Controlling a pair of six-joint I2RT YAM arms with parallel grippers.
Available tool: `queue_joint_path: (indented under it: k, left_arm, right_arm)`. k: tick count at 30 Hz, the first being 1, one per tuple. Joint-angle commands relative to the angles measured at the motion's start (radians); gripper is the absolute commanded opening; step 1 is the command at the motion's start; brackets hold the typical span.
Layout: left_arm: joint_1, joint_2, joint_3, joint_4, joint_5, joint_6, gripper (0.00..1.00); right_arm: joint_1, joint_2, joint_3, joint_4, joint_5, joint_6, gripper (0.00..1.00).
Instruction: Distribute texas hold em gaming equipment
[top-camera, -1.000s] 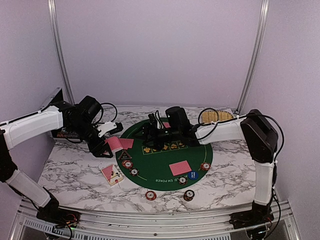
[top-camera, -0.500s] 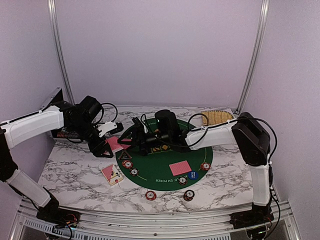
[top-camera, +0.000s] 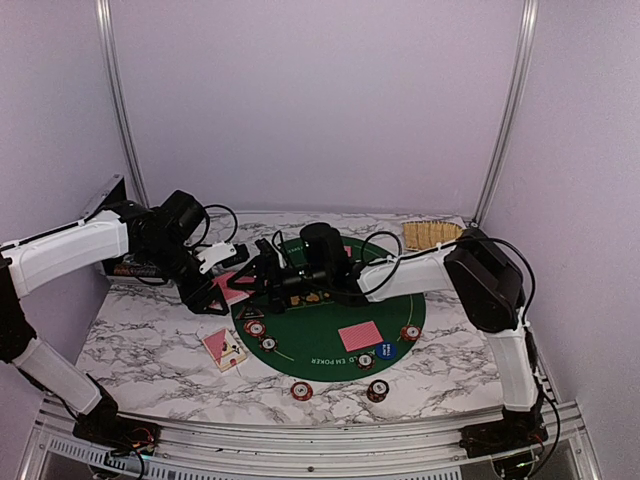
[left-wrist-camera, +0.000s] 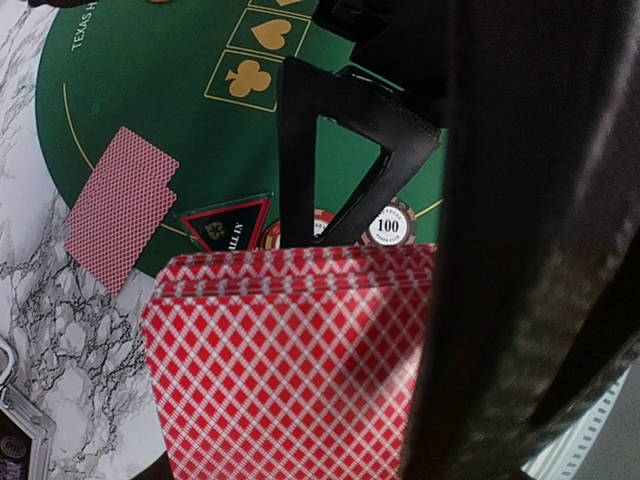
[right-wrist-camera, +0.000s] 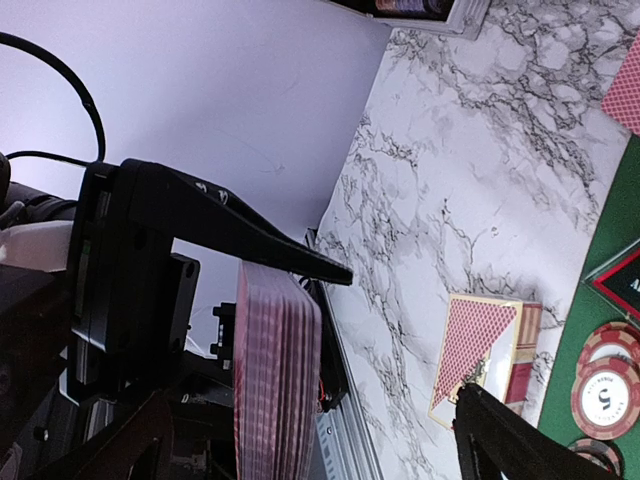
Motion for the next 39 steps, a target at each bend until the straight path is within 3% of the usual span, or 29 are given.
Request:
queue_joint_path:
  k: [1,15,39]
  left_arm:
    - [-0.006,0.01,0.035,-0.002,0.029,-0.006,0.0]
    - [-0.011,0.011,0.036,0.002,0.038,-0.01,0.0]
    - [-0.011,0.001,0.027,0.002,0.03,-0.005,0.0]
  right_arm:
    - [0.015,0.043,0.068,0.037,-0.016,0.03,0.95]
    - [0.032,0.129,0.181,0.003,-0.029,0.059,0.91]
    - [-0.046,0.042,0.041,-0.001,-0.025,0.048,0.55]
